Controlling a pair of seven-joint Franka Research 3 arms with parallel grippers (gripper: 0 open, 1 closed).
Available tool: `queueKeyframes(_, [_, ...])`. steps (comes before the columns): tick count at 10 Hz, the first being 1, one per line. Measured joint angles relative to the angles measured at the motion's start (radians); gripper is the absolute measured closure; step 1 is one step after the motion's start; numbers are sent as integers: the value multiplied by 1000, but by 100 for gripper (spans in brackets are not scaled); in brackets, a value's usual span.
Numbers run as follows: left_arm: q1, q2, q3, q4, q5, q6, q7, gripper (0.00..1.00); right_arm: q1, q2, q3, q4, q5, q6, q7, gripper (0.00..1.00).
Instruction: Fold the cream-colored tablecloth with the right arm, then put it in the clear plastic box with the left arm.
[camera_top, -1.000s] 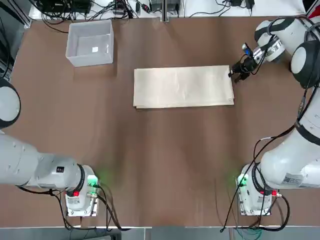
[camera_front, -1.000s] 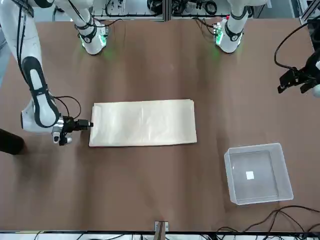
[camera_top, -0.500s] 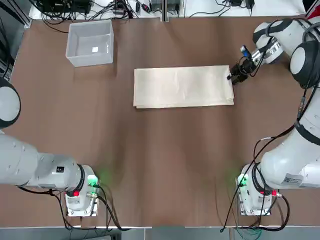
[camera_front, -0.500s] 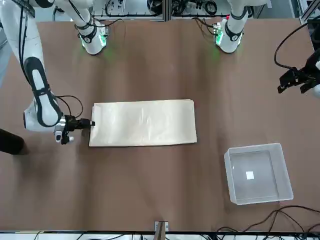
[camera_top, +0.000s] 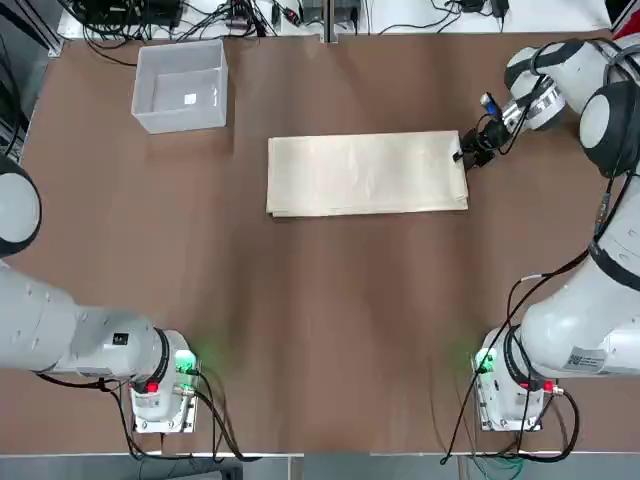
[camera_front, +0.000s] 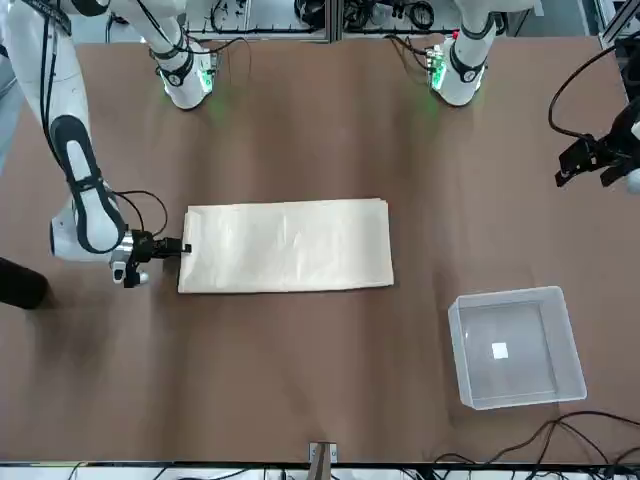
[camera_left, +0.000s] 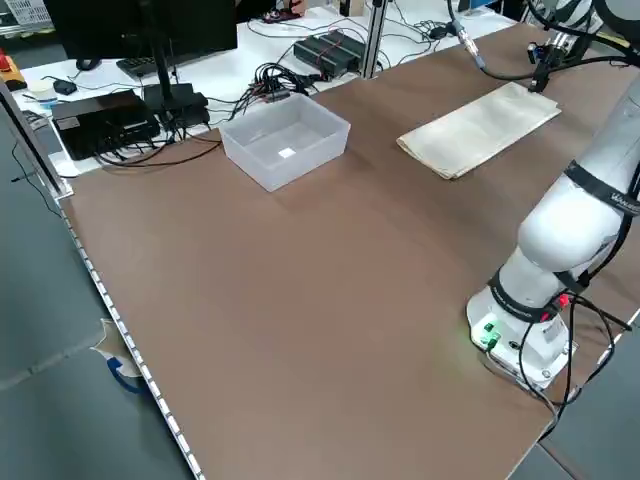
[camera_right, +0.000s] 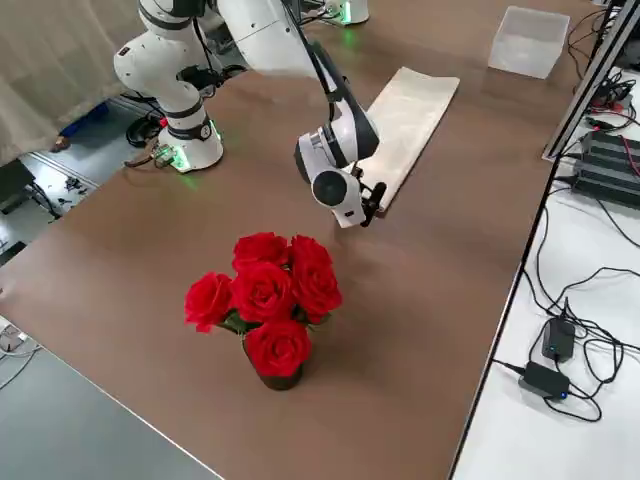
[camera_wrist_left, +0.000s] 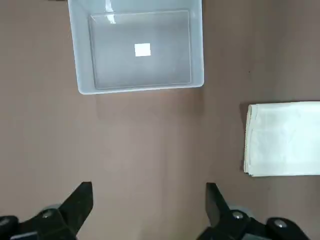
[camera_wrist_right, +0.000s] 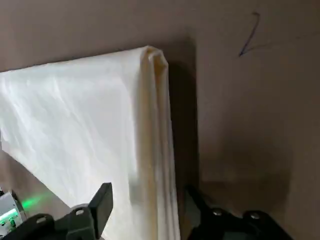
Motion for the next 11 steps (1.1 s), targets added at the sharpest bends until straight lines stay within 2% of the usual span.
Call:
queueKeyframes(4, [0, 0, 0, 0, 0, -1, 0, 0, 9, 1, 0, -1, 6, 2, 0, 41])
queueKeyframes(7, [0, 0, 0, 0, 0, -1, 0, 1, 9, 1, 0, -1, 7, 5, 0, 67])
queueKeyframes(8, [0, 0, 0, 0, 0, -1, 0, 1, 10, 1, 0, -1, 7, 6, 0, 83])
queueKeyframes(10, [0, 0, 0, 0, 0, -1, 0, 1, 11, 1, 1, 1, 7, 8, -1, 98])
queueKeyframes(11, [0, 0, 0, 0, 0, -2, 0, 1, 13, 1, 1, 2, 7, 9, -2, 97])
